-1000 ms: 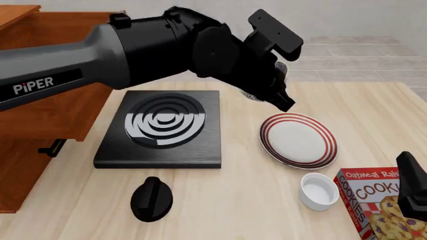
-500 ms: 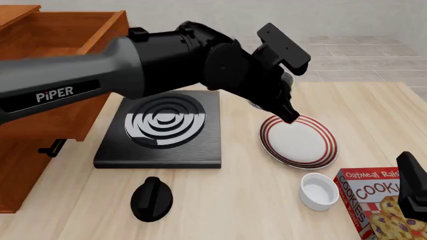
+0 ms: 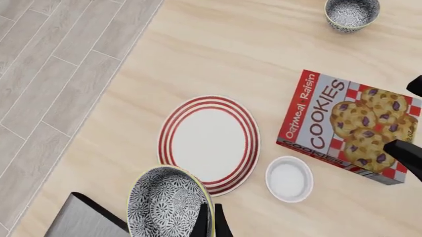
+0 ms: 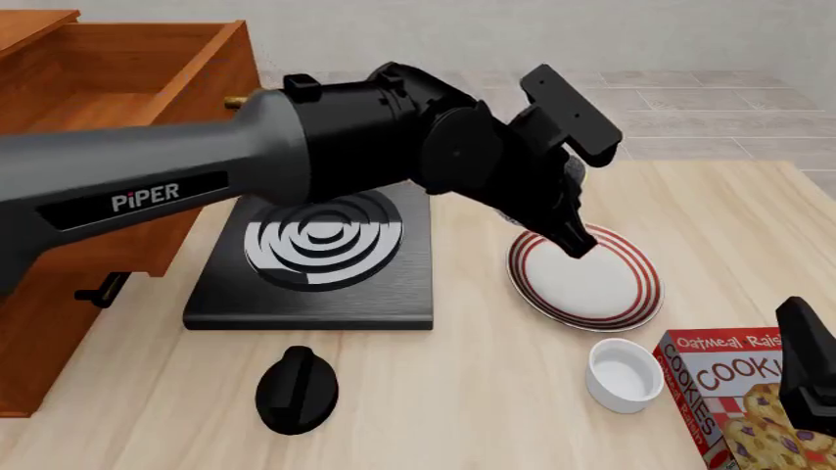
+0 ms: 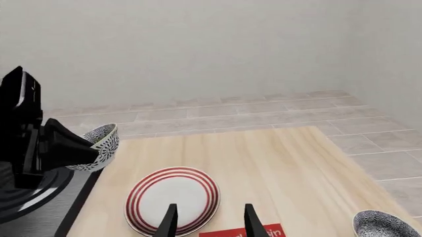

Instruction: Pick the akita bowl in the top layer of the wooden cabinet and place it on the plate.

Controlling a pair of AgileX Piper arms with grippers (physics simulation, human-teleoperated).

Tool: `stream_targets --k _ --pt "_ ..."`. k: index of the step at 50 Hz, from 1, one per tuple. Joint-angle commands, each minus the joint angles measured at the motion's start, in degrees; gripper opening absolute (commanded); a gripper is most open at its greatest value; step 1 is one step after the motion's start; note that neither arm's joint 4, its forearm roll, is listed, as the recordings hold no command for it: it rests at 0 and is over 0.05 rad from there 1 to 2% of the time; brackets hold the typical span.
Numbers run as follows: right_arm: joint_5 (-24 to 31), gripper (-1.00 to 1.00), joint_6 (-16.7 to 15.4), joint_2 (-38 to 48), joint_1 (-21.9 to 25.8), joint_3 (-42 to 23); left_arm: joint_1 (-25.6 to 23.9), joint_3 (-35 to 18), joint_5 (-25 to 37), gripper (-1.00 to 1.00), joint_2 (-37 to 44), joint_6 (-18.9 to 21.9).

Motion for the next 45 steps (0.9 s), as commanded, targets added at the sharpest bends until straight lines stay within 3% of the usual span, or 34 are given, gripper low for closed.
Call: stream_targets --k 1,45 --pt "0.2 1.00 -0.2 -0.5 0.4 0.0 0.0 0.0 -0.8 -1.00 0.6 0.5" --pt "0.2 1.00 -0.3 -0.6 0.7 0.0 -2.9 -2.9 -1.6 -1.00 5.8 -0.5"
